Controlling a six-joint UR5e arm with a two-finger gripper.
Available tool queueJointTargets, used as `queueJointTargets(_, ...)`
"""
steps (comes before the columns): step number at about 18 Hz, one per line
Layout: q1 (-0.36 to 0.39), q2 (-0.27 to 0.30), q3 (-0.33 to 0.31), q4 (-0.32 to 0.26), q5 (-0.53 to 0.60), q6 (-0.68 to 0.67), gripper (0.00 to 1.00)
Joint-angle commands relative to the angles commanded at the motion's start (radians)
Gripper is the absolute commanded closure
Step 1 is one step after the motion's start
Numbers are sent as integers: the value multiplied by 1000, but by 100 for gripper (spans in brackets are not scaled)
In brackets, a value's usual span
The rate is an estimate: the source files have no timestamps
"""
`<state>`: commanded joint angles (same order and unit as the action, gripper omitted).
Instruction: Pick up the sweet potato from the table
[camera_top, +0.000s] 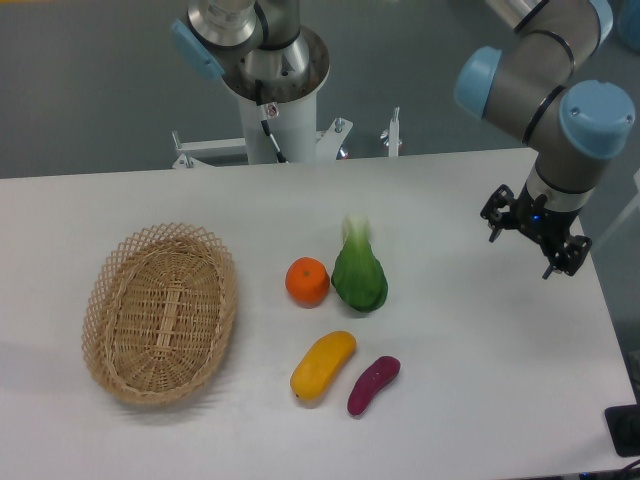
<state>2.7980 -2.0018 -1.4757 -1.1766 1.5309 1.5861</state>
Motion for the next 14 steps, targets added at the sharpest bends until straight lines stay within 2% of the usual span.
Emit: queueJointTargets(14, -6, -5, -11, 2, -8, -20, 0)
